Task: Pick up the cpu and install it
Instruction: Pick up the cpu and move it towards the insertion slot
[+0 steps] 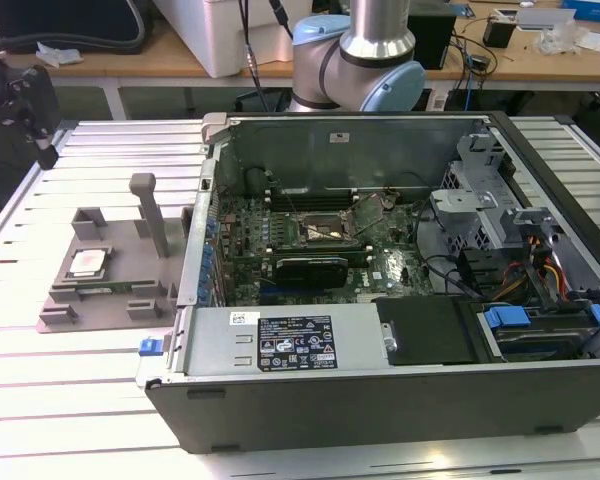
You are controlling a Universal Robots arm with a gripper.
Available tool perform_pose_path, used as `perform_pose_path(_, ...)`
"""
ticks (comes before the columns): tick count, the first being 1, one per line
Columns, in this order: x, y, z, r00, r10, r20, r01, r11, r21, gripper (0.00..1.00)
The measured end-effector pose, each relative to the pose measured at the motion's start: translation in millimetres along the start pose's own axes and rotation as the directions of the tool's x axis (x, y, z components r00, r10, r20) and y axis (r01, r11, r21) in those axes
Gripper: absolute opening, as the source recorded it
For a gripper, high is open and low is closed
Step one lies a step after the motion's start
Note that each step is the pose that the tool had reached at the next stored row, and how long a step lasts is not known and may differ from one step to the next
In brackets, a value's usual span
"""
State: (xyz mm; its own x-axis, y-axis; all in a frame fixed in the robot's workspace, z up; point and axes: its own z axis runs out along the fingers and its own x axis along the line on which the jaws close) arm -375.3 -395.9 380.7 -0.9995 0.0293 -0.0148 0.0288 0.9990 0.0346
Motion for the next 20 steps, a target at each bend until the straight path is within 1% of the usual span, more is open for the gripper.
perform_pose_path(1, 0.0, 0.0, 0.6, 0.9999, -0.012, -0.0003, 0.012, 0.9999, -0.0001, 0.72)
perform_pose_path(3, 0.0, 0.0, 1.5, 0.9986, -0.053, -0.0017, 0.053, 0.9986, -0.0008, 0.72)
perform_pose_path(20, 0.2, -0.5, 14.3, 0.9986, -0.053, -0.0018, 0.053, 0.9986, -0.0008, 0.72)
